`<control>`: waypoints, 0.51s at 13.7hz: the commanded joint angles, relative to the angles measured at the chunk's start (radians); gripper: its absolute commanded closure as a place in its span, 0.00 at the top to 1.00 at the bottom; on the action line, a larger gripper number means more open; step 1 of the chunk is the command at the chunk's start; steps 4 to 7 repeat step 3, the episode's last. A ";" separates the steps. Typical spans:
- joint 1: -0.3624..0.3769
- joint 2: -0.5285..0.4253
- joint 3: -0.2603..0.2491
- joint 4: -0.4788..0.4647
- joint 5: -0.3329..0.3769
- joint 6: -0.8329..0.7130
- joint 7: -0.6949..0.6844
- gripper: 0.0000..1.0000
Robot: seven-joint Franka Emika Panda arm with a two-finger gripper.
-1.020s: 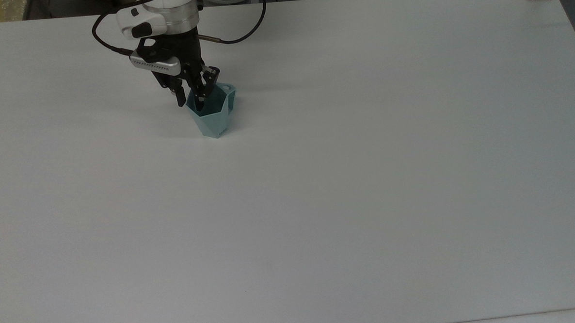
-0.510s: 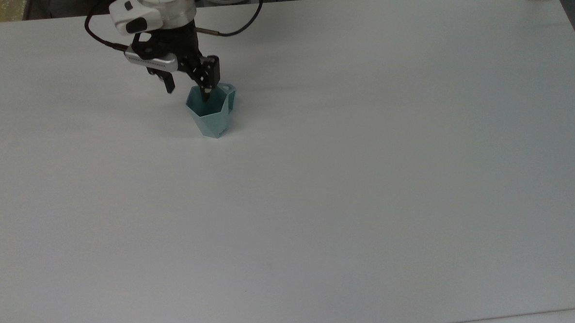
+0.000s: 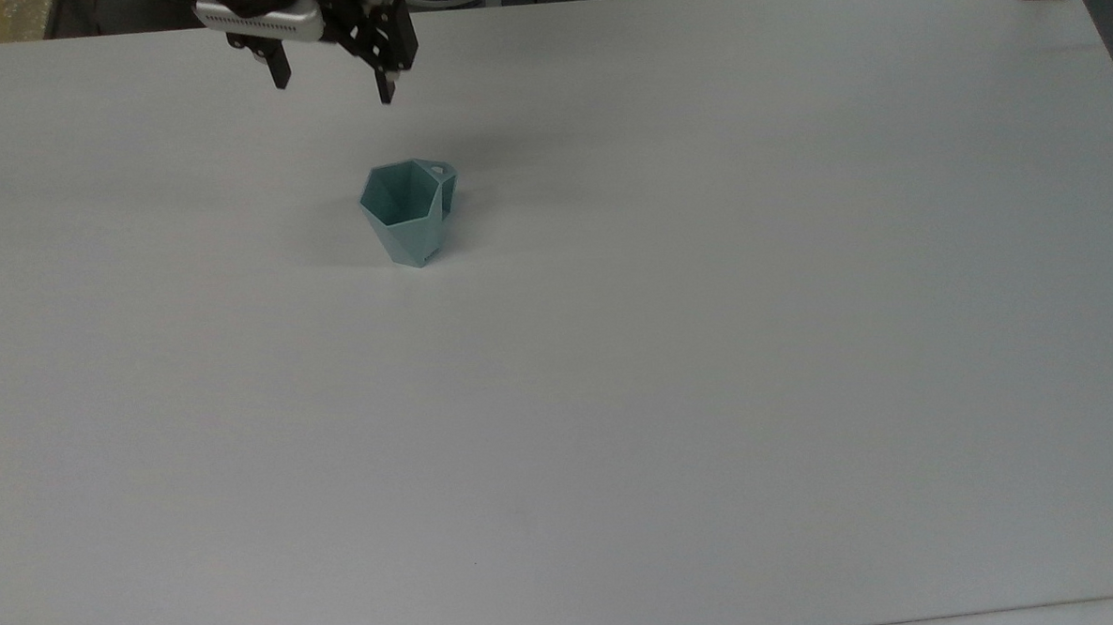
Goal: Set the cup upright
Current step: 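Open the gripper and raise it away from the cup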
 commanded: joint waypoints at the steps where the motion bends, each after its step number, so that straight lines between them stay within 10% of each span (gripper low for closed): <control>1: -0.006 -0.005 -0.024 0.101 0.010 -0.149 -0.131 1.00; 7: -0.006 -0.005 -0.024 0.103 0.008 -0.146 -0.131 1.00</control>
